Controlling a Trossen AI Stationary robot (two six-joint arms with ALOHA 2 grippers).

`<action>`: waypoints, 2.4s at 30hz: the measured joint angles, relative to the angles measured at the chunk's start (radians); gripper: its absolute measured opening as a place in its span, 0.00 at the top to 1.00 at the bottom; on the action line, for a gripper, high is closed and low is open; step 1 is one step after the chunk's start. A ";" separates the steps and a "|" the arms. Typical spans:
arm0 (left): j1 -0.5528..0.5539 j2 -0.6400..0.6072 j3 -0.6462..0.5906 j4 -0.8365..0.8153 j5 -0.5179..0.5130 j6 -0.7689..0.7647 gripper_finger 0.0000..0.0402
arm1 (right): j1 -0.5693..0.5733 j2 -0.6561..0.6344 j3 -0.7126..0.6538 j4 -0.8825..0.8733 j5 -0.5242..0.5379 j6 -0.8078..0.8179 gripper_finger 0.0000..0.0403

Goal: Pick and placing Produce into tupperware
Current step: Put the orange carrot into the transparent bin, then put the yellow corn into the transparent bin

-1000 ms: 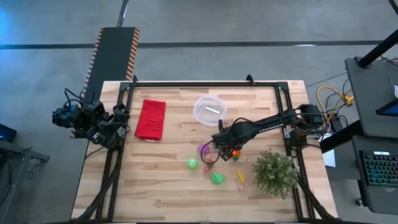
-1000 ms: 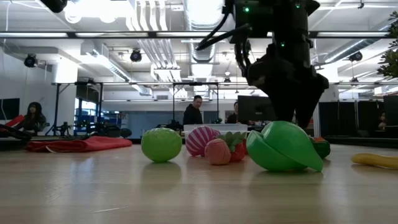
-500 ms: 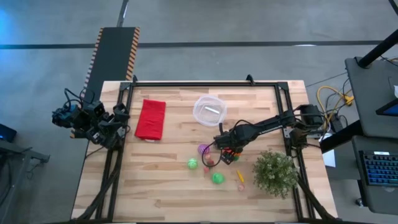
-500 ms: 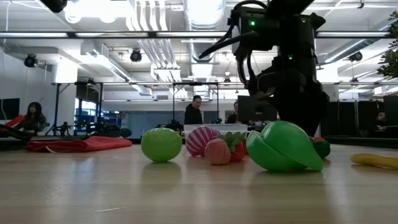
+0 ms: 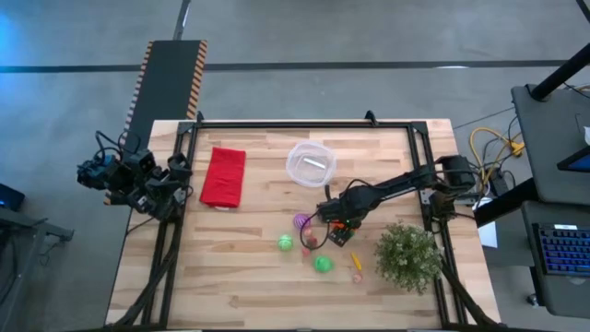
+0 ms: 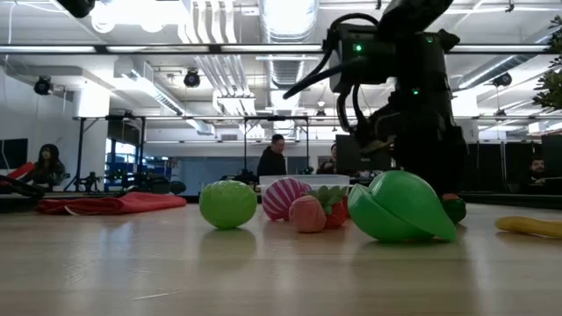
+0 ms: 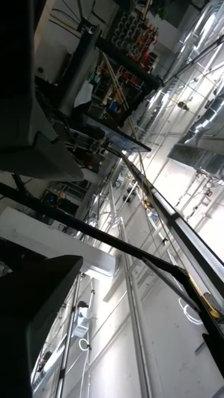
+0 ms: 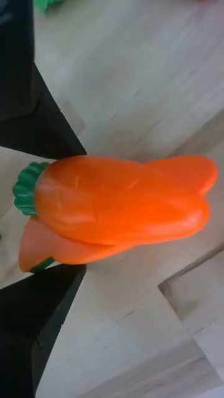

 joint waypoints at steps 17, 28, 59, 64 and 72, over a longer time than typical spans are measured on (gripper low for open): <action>0.000 0.001 0.000 -0.001 0.000 -0.008 0.52 | -0.036 -0.052 0.192 -0.085 0.120 -0.051 0.65; 0.000 0.001 0.000 -0.010 0.000 -0.007 0.52 | -0.171 -0.092 0.410 -0.279 0.329 -0.110 0.74; 0.000 0.024 -0.001 -0.046 0.000 -0.006 0.52 | -0.195 -0.098 0.452 -0.604 0.180 -0.125 0.45; 0.000 0.043 -0.001 -0.050 0.000 -0.006 0.52 | -0.042 -0.089 0.414 -0.597 0.091 0.043 0.36; 0.000 0.050 -0.001 -0.049 0.000 -0.006 0.52 | 0.142 -0.051 0.270 -0.398 -0.066 0.333 0.33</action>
